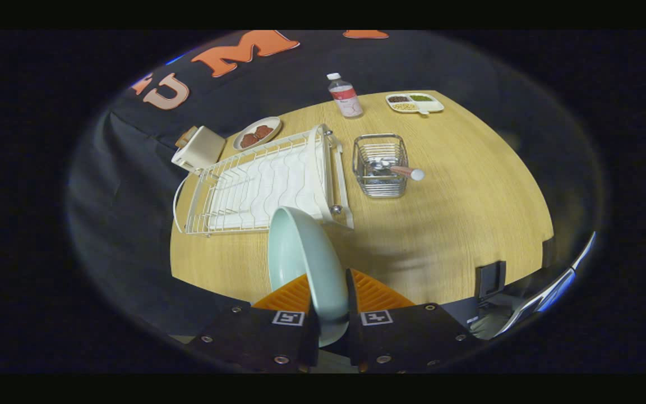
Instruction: Take the plate from the dish rack, then take the spoon from the basket and place it into the plate.
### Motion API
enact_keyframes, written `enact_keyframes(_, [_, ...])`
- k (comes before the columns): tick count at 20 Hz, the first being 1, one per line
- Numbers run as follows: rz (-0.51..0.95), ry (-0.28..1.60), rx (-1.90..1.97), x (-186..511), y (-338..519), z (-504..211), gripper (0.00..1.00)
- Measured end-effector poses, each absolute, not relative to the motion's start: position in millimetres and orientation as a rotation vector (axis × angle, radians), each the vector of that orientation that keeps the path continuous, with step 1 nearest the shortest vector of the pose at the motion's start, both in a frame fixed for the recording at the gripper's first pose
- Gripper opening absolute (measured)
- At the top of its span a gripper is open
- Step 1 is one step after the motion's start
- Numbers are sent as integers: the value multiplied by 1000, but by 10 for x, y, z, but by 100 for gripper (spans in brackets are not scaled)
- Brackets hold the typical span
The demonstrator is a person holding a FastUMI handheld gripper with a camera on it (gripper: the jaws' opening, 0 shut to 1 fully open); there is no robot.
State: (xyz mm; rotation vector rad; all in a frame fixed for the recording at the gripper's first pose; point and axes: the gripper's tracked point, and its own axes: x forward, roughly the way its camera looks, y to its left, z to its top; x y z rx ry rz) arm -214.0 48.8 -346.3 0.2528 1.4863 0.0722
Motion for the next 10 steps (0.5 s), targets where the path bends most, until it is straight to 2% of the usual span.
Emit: enact_keyframes(10, [121,1520,399,-2384,605,-4105,22])
